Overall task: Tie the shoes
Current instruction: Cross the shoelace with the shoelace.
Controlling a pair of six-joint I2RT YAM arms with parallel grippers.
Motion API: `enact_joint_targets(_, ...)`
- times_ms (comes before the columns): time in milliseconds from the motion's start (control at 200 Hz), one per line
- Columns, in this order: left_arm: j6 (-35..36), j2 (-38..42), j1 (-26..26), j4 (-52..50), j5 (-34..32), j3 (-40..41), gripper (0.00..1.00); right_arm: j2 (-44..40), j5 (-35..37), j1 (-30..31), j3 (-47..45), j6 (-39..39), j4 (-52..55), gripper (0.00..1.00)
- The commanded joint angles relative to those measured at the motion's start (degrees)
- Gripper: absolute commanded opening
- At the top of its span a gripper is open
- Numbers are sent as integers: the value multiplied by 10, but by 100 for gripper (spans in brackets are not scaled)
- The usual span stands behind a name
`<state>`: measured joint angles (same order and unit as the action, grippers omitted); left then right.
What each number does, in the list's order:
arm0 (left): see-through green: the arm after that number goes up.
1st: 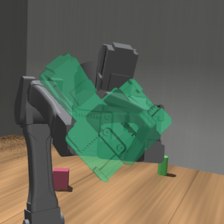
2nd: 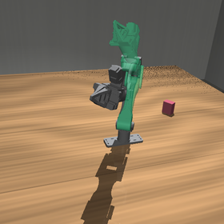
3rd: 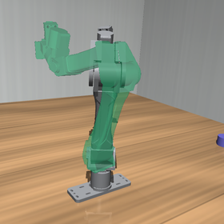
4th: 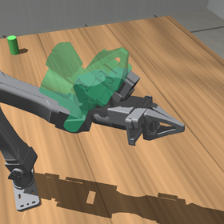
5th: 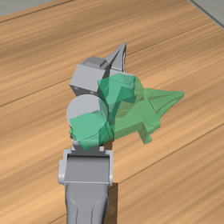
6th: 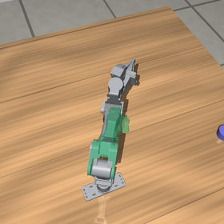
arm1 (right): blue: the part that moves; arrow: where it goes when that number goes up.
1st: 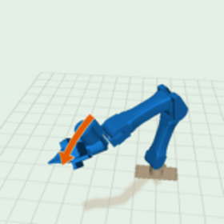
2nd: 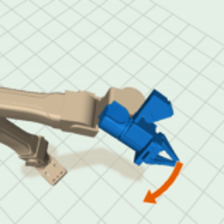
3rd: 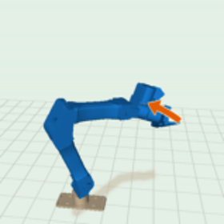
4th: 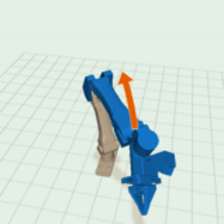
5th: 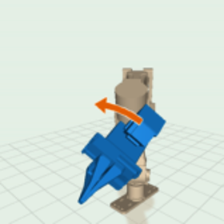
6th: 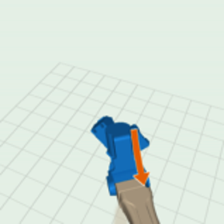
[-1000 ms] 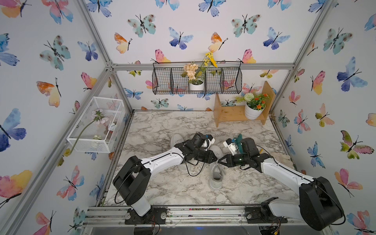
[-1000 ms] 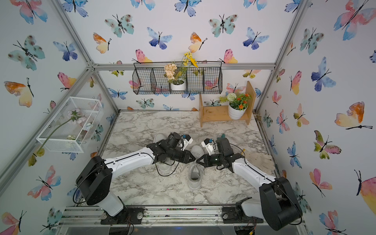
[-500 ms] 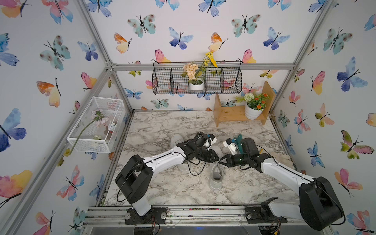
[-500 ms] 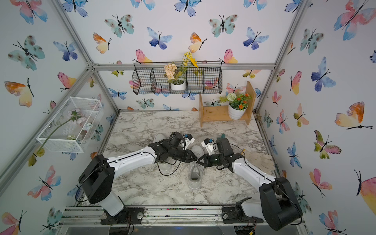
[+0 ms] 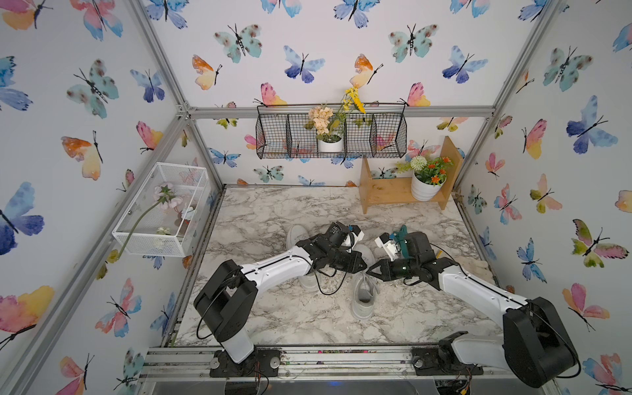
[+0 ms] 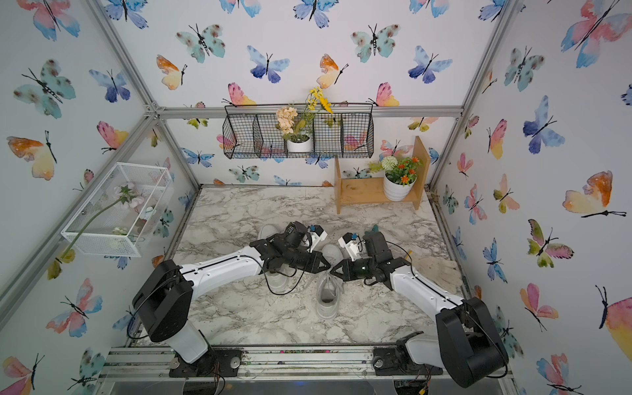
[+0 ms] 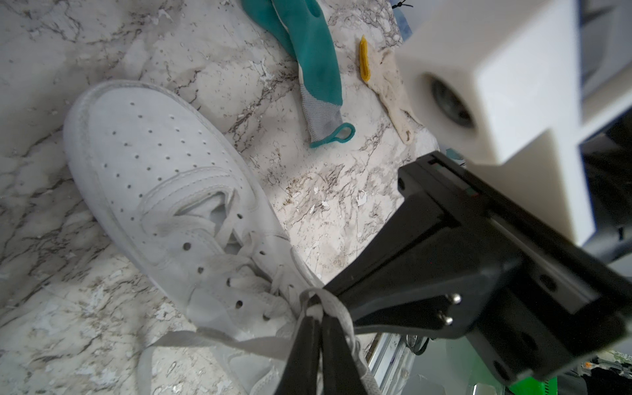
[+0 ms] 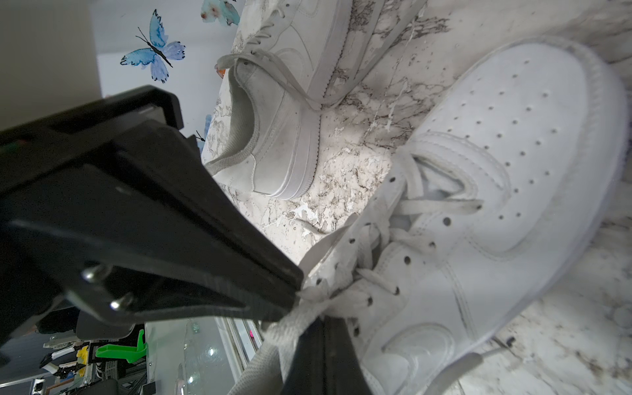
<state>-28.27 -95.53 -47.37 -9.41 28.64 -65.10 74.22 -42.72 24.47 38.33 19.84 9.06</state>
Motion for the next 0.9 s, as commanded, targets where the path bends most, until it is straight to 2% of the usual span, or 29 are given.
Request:
enact_joint_targets(0, 3, -1, -3, 6, 22, -4, 2, -20, 31, 2, 20, -15, 39, 13)
enact_joint_targets(240, -3, 1, -3, 20, 38, -7, 0, -68, 118, 2, 51, -30, 131, 45)
enact_joint_targets(350, -4, -3, -3, 28, 45, -14, 0, -92, 128, 2, 66, -27, 164, 53)
enact_joint_targets(511, -1, -19, -3, 27, 41, -27, 0, -101, 128, 2, 83, -33, 232, 56)
enact_joint_targets(706, 1, -36, -3, 30, 36, -39, 0, -115, 126, 9, 76, -21, 264, 56)
enact_joint_targets(896, 2, -47, -2, 30, 36, -50, 0, -116, 146, 63, 80, 12, 269, 57)
